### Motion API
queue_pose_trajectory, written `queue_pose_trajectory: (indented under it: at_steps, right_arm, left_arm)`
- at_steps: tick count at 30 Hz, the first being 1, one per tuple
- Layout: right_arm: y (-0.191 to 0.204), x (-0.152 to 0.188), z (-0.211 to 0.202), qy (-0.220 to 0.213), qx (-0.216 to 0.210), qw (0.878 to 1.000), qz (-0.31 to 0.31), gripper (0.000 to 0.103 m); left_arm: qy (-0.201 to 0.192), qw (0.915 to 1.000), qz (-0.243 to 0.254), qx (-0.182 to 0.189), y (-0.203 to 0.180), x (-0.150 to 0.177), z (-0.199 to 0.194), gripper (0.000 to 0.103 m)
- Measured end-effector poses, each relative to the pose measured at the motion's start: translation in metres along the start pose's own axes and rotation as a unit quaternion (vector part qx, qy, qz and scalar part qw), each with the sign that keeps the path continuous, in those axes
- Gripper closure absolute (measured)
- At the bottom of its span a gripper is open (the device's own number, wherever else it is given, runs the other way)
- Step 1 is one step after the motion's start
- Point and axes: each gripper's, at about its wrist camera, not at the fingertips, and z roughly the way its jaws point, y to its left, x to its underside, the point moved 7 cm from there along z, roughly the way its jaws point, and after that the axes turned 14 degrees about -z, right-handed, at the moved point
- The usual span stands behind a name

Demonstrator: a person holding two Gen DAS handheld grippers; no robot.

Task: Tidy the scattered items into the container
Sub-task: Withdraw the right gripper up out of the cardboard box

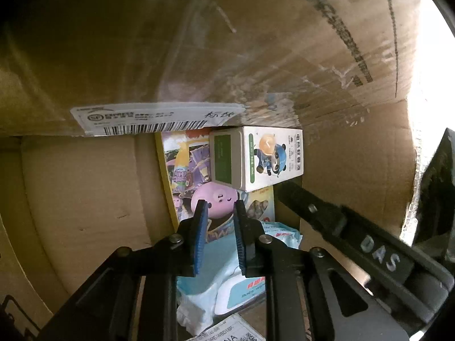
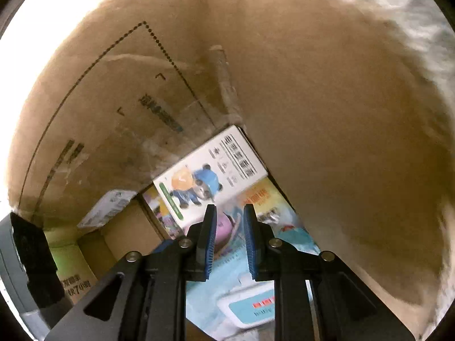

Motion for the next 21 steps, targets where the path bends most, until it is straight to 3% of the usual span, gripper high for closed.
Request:
queue_pose_trajectory:
  at_steps: [5, 9, 12, 14, 16, 19, 21]
  right_arm:
    - [-0.004, 0.023, -0.032, -0.016, -0.013, 1.0, 0.003, 0.087]
    - [0.006, 0.013, -0.059, -0.04, -0.011, 0.999, 0.003, 0.087]
    - [-0.009, 0.019, -0.07, -0.049, -0.006, 0.999, -0.001, 0.087]
    - [0.002, 0.022, -0.079, -0.058, -0.009, 0.998, 0.002, 0.087]
    - [0.022, 0.029, -0.081, -0.071, -0.022, 0.997, 0.008, 0.087]
    - [0.029, 0.051, -0.102, -0.092, -0.029, 0.995, 0.006, 0.087]
    - [0.043, 0.062, -0.109, -0.106, -0.029, 0.994, -0.007, 0.087]
  left_arm:
    - [-0.008, 0.9982, 0.033, -0.051, 0.0, 0.001, -0.004, 0.081]
    - [-0.027, 0.9936, 0.088, -0.066, -0.015, 0.007, -0.02, 0.075]
    - [-0.047, 0.9861, 0.141, -0.076, -0.027, 0.015, -0.04, 0.075]
    - [-0.075, 0.9772, 0.18, -0.084, -0.034, 0.02, -0.058, 0.075]
    - [-0.098, 0.9696, 0.212, -0.073, -0.052, 0.032, -0.068, 0.075]
    - [-0.115, 0.9629, 0.239, -0.05, -0.045, 0.015, -0.102, 0.077]
    - [-0.123, 0.9594, 0.251, -0.037, -0.032, 0.027, -0.131, 0.083]
